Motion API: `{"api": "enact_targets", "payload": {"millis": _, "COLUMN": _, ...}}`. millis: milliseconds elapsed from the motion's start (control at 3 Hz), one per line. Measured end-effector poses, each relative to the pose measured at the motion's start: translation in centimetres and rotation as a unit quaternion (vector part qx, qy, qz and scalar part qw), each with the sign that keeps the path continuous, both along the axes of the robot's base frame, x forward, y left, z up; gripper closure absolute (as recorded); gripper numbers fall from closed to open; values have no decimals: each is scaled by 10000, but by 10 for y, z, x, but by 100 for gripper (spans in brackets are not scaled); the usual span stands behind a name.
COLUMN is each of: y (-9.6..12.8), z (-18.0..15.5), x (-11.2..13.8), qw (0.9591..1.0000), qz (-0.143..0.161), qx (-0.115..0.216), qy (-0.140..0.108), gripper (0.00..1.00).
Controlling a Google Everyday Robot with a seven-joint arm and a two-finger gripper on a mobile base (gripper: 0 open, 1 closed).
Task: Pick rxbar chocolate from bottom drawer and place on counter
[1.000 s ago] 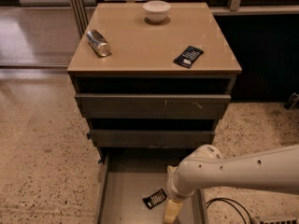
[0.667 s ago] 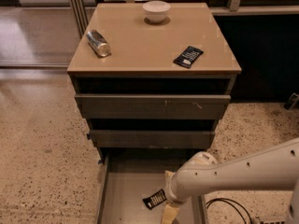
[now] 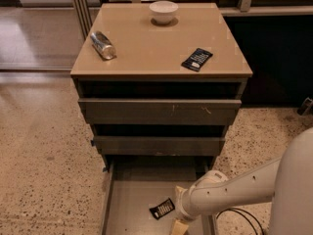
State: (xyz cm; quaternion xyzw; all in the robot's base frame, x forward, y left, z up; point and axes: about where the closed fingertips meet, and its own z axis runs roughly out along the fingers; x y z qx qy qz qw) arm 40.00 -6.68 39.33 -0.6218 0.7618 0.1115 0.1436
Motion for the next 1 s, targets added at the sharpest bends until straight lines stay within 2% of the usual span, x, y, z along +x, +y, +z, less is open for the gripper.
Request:
{"api": "enact_targets", "payload": {"millis": 333, "y": -1, "z": 3, "x": 1, "qw": 10000, "qz": -32, "qx": 23, "qy": -50, "gripper": 0}}
{"api": "enact_targets", "payload": {"millis": 667, "y": -1, "z": -12, "x": 4, "qw": 9998, "qz": -31, "qx": 159, "qy": -112, "gripper": 0}}
{"api": "enact_targets", "payload": {"millis": 1000, "y": 18, "z": -46, "x": 6, "qw": 9993, "qz": 87, "qx": 366, "qy": -1, "gripper": 0}}
